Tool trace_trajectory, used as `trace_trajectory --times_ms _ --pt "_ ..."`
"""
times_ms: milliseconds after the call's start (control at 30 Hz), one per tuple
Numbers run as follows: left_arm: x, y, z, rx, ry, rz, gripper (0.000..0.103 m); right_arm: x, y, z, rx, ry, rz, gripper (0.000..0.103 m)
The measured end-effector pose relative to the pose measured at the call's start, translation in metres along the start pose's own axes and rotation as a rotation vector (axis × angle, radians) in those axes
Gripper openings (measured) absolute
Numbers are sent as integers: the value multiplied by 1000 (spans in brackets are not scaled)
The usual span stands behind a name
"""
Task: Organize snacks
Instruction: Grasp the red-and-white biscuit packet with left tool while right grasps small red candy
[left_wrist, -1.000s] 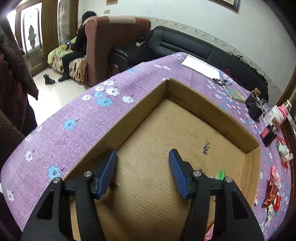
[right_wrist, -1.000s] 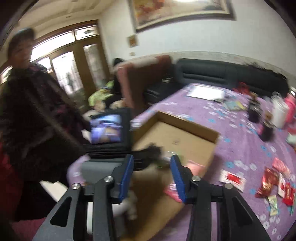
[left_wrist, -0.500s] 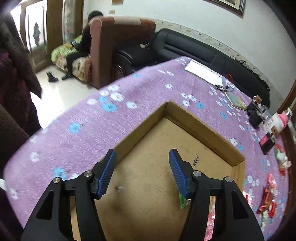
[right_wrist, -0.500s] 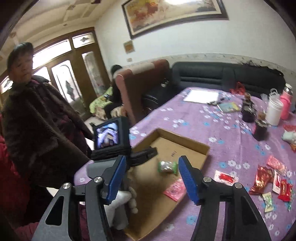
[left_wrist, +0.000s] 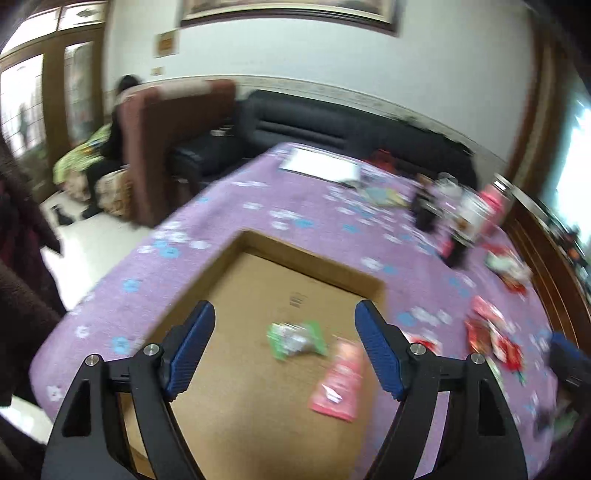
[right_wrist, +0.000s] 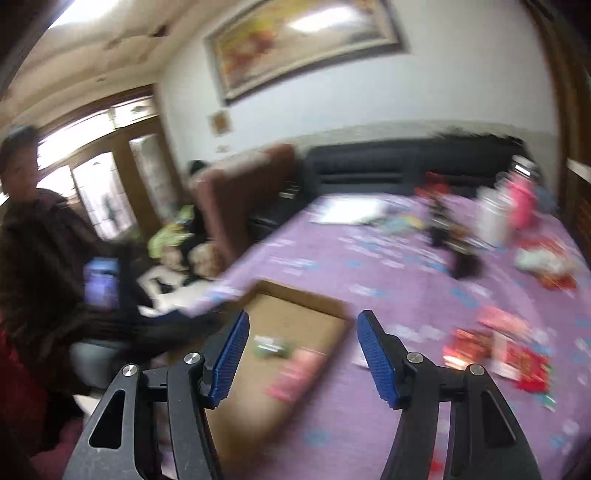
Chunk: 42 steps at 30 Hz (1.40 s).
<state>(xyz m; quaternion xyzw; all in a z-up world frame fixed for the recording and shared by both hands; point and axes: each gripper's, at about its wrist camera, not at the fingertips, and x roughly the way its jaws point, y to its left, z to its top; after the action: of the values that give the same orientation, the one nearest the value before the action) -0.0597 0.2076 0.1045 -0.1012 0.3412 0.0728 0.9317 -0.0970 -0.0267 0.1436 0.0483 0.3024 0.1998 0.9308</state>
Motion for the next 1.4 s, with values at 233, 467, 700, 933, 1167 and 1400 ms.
trace_trajectory --times_ms 233,467,700,933,1167,1400 --pt "30 -76 -17 148 161 -220 78 20 -97 -61 209 175 -74 65" --pt "83 -134 -7 289 257 -232 78 46 -75 -94 79 285 -42 65" --pt "134 -166 -19 404 352 -187 78 68 -62 -104 -11 335 -87 51" --pt "139 -168 -39 428 496 -215 77 61 -83 -102 38 341 -100 21" --pt "92 -163 -53 433 519 -354 74 54 -97 -100 64 329 -90 25" --pt "76 -179 -64 705 326 -319 74 45 -106 -103 56 317 -64 42"
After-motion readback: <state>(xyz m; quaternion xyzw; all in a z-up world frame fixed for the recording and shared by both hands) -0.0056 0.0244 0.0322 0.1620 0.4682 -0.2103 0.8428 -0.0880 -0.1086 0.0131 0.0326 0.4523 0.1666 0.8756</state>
